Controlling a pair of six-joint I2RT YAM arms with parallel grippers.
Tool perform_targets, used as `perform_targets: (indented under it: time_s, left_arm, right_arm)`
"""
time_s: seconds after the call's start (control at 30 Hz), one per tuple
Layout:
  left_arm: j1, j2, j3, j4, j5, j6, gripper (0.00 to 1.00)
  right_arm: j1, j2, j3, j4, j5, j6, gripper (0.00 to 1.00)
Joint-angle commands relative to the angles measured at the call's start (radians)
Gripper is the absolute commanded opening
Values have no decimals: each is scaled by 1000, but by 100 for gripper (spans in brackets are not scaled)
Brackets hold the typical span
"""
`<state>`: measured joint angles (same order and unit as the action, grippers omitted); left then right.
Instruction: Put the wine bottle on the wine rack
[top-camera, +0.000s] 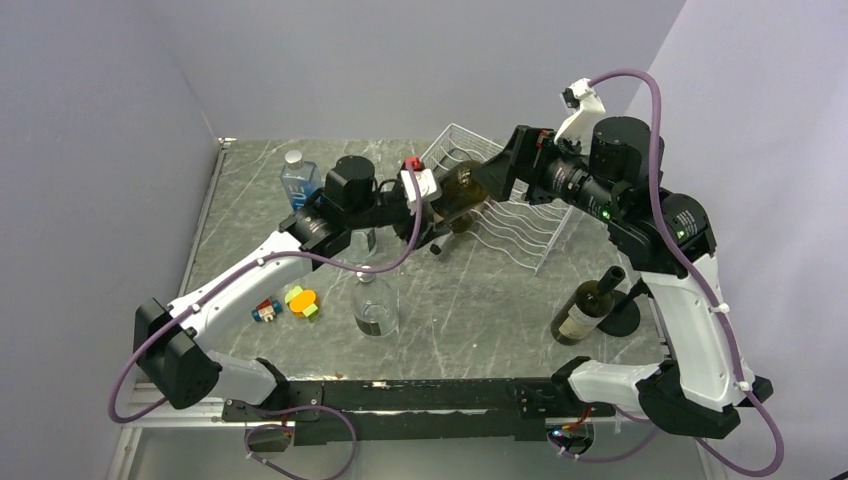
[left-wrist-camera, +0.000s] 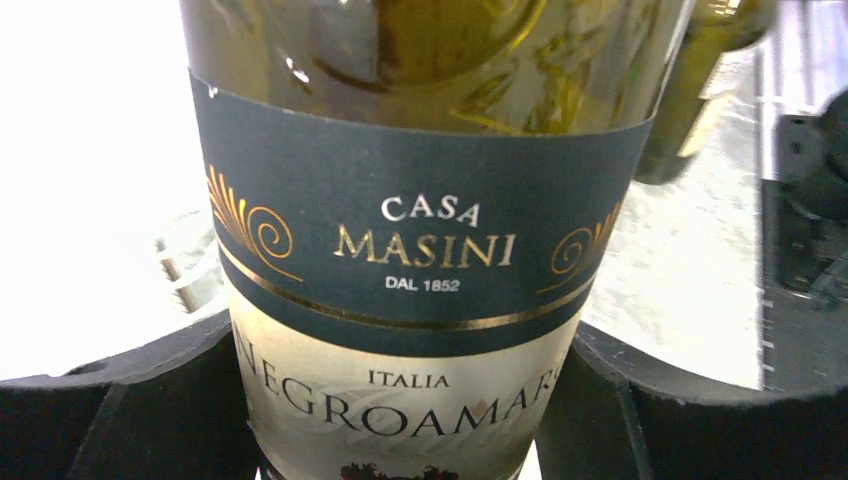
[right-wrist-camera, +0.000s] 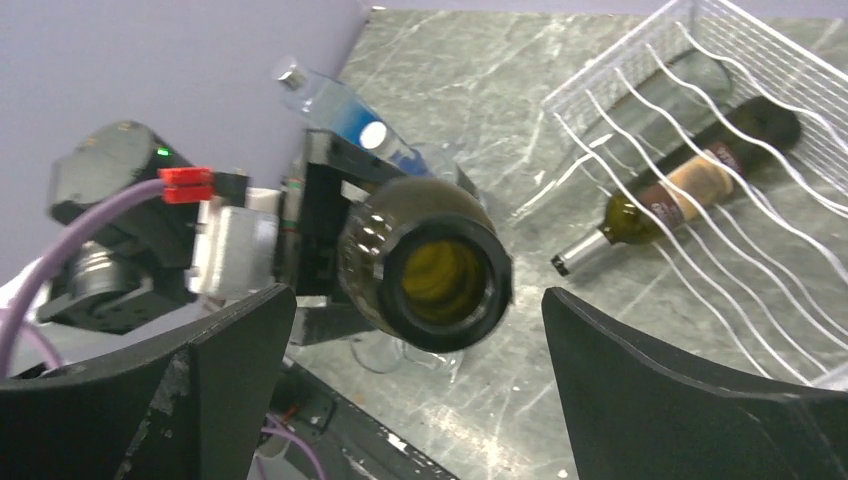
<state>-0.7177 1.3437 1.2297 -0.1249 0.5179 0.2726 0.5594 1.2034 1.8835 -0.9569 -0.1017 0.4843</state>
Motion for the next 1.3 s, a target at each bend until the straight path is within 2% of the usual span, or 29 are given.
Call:
perform_targets:
  time_s: [0.0,0.17,0.27,0.37,0.47,0.6,0.67,0.9,1.03,1.17,1.27]
  left_arm:
    - [0,2,121,185,-54,110,1]
    - [-1,-16,70,286,-60,122,1]
    - [-4,-26,47,311,-109,171,1]
    - [-7,-31,35,320,-142,235,1]
    - [-7,-37,15,346,-123,260,1]
    - [-15,-38,-13,380,-43,289,1]
    - [-30,-44,-43,417,-52,326,1]
    - [-55,-35,-47,362,-105,536,1]
    - [-59,-24,-71,437,-153,674,1]
    - [-59,13,-92,482,-172,780,1]
    - [-59,26,-121,515,-180,835,1]
  right_arm:
    - [-4,-11,-11,-24,99,-41,100]
    - [-7,-43,9,-8,219,-26,100]
    - [-10,-74,11,-9,311,-18,100]
    - [-12,-122,-12,42,330,-35,100]
    - [-14,-124,17,56,268,-97,100]
    - [-16,-15,160,-88,128,-155,100]
    - [-16,10,180,-132,86,-157,100]
    - [-16,54,101,-171,-167,-202,100]
    - [-16,90,68,-230,-209,-223,98]
    - [-16,120,65,-313,-240,-263,91]
    - [-17,127,49,-346,-245,-285,89]
